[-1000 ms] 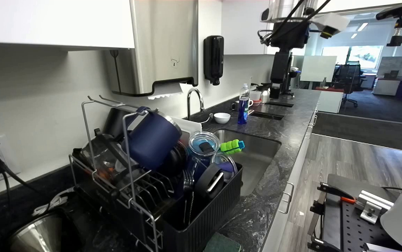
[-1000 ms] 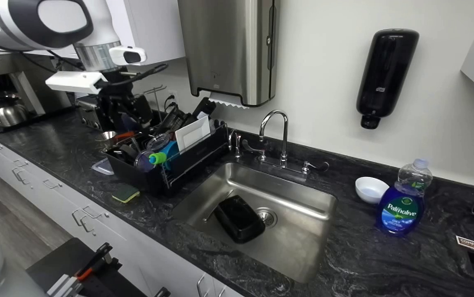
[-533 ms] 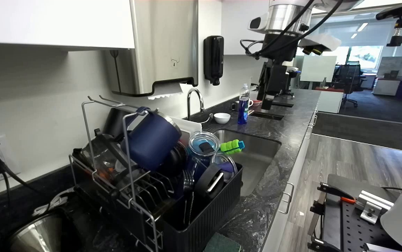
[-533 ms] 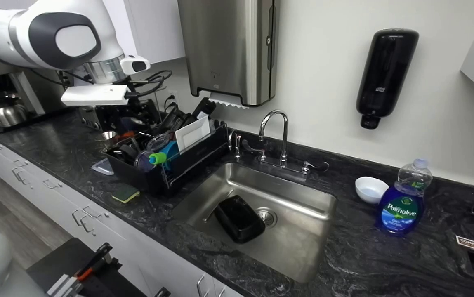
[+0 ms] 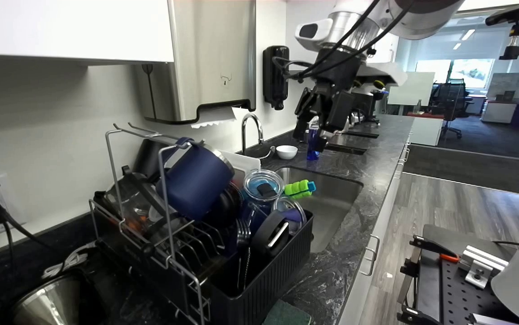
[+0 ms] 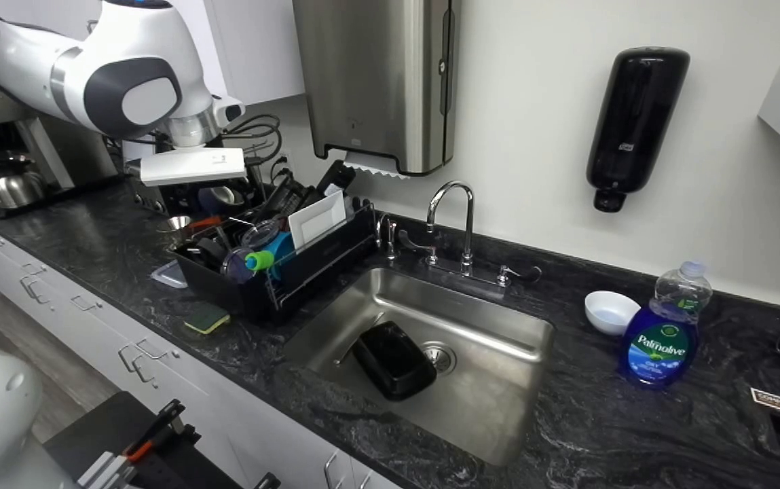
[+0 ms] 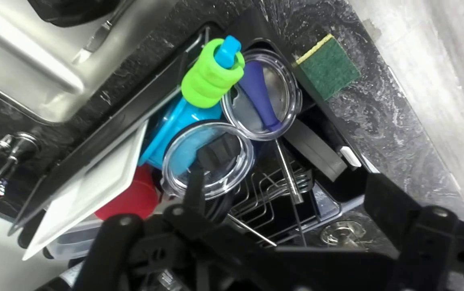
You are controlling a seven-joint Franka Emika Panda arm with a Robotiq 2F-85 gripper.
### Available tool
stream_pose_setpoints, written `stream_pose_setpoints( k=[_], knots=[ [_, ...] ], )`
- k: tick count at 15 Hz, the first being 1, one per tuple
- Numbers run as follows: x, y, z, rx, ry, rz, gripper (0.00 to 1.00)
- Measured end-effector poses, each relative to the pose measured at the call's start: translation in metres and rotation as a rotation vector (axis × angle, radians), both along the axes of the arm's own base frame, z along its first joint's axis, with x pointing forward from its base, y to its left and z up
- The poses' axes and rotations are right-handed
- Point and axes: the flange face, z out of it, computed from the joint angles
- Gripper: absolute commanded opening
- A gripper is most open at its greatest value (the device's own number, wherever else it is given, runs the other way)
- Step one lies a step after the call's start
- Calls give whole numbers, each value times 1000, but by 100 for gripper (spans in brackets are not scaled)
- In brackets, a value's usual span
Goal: Remove the blue mug from the rack and put it in the sink.
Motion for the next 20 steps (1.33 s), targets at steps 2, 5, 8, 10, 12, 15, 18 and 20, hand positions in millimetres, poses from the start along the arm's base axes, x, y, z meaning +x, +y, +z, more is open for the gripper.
stream_pose_setpoints(
  k=[2, 5, 8, 10, 12, 15, 18, 20],
  knots=[
    [12, -6, -6, 42, -1, 96, 100],
    [26, -13, -8, 91, -11, 232, 100],
    [38, -10, -6, 112, -20, 331, 100],
    [48, -9, -7, 119, -16, 368, 100],
    [58, -8, -11, 115, -12, 389, 100],
    [67, -3, -14, 103, -15, 409, 100],
    [71, 4, -13, 105, -12, 396, 100],
    [73, 6, -13, 104, -4, 377, 100]
  ],
)
